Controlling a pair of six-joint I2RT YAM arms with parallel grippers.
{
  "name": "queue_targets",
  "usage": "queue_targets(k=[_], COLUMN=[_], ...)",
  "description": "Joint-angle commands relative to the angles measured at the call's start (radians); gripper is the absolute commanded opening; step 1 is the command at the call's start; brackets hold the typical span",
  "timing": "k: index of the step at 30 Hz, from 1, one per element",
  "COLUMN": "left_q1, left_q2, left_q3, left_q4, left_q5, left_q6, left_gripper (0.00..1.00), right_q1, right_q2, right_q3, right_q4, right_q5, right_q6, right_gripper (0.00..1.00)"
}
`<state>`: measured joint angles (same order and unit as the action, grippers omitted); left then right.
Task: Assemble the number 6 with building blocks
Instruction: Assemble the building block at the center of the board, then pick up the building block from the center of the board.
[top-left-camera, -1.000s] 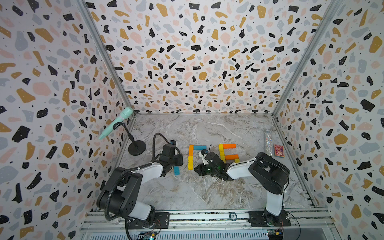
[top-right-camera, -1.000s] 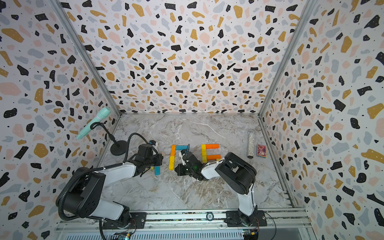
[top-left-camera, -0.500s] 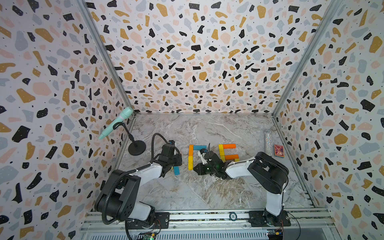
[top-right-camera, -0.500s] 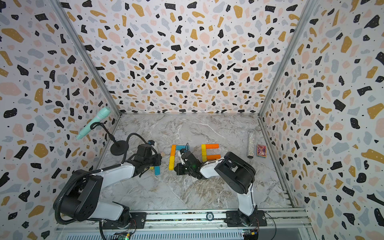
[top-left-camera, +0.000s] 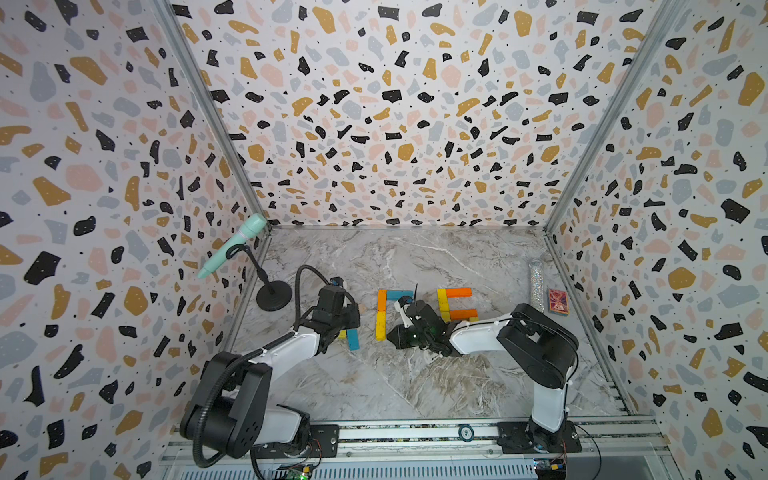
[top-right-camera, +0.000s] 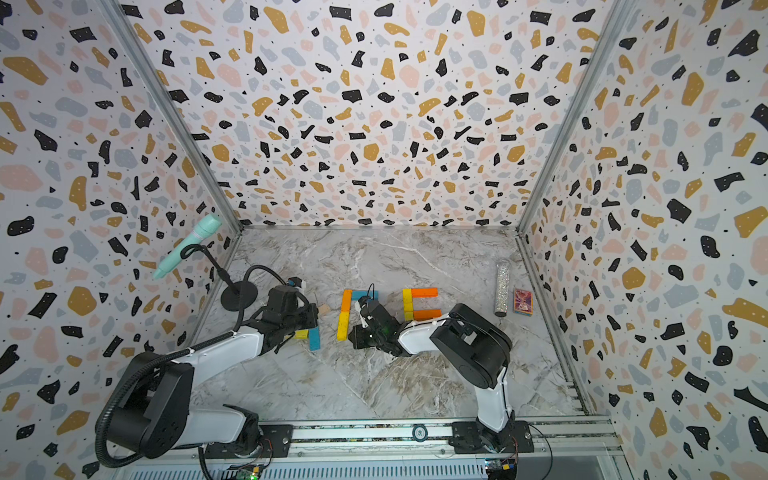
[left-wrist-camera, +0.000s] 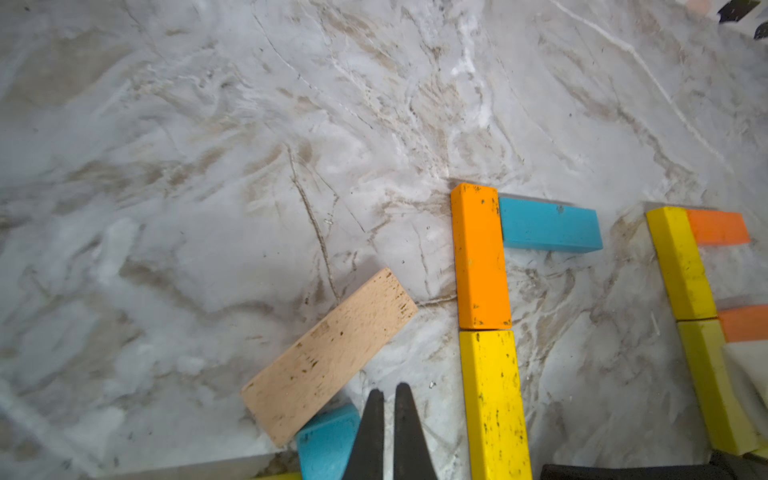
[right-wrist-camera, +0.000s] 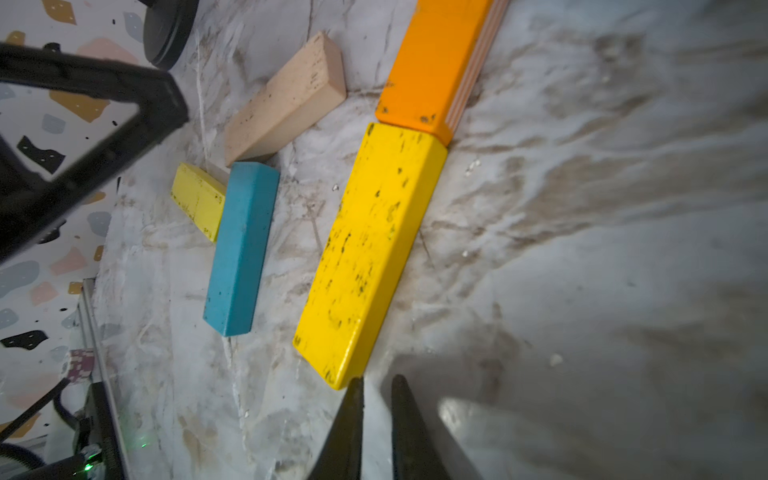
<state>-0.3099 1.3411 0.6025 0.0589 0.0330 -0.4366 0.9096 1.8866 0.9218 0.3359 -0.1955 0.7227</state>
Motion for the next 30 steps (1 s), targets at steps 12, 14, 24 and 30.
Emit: queue_targets(k=[12, 14, 24, 30], left_q1=[0.271, 0.324, 0.5, 0.504], left_q2=[-0.279, -0.314, -0.338, -0.324], left_q3=[0.391, 0.393, 0.408, 0.354], left_q4=[-0.323, -0.308, -0.337, -0.304], left_q5=[-0.004, 0.013, 0.168, 0.26], left_q6=[0.001, -0.027, -0.016, -0.025], left_gripper=[1.0, 0.99, 1.0, 1.0], right_q1=[0.226, 0.241, 0.274, 0.286], right_q2=[0.081, 0.113, 0.24, 0.299], right_q3=[0.505, 0.526, 0.67, 0.707], right_q4=[-0.441, -0.428, -0.531, -0.555], right_q5=[0.298, 0.3, 0.387, 0.364], right_q6=[-0.224, -0.225, -0.236, -0.218], right_gripper=[0.57, 0.59, 0.63, 0.64])
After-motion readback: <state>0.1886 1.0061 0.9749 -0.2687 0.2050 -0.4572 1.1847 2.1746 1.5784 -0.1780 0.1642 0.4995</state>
